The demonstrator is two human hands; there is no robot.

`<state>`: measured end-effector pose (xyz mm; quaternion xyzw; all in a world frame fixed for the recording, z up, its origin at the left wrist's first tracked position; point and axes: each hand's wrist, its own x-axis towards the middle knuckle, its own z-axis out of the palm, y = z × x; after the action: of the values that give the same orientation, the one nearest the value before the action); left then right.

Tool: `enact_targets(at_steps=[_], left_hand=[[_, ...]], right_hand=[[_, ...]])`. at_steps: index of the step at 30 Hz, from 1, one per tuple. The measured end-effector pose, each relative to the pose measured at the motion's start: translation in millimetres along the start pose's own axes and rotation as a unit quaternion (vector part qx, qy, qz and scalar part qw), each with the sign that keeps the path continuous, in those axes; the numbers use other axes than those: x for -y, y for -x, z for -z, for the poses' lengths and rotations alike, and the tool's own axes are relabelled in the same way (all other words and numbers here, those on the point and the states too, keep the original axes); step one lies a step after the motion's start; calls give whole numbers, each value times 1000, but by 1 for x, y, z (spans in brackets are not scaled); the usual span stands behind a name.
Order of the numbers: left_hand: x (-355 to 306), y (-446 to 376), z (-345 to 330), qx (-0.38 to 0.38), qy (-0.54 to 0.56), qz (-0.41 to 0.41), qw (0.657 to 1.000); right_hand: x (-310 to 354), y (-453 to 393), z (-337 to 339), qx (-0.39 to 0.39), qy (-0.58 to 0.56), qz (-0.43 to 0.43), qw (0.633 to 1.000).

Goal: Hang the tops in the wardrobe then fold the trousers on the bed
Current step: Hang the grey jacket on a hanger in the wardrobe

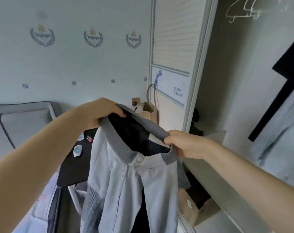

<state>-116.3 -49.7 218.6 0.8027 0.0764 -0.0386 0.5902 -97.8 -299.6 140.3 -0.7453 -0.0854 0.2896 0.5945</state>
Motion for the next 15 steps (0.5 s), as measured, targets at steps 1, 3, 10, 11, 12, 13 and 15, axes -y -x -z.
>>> enact_targets(at_steps=[1, 3, 10, 11, 12, 13, 15], left_hand=[[-2, -7, -9, 20, 8, -9, 1000], [-11, -20, -38, 65, 27, -33, 997], [-52, -59, -126, 149, -57, -126, 979], [-53, -67, -132, 117, -113, -145, 976], [-53, -77, -139, 79, -167, -164, 969], [-53, -89, -148, 50, -211, -182, 959], [-50, -107, -169, 20, -293, -216, 931]], right_hand=[[5, 15, 12, 1, -18, -2, 1000], [12, 43, 34, 19, -24, -2, 1000], [6, 94, 101, -192, 321, -91, 923], [8, 101, 112, -220, 315, -97, 918], [10, 108, 122, -248, 300, -97, 916], [13, 115, 133, -282, 290, -90, 910], [23, 123, 150, -350, 286, -64, 890]])
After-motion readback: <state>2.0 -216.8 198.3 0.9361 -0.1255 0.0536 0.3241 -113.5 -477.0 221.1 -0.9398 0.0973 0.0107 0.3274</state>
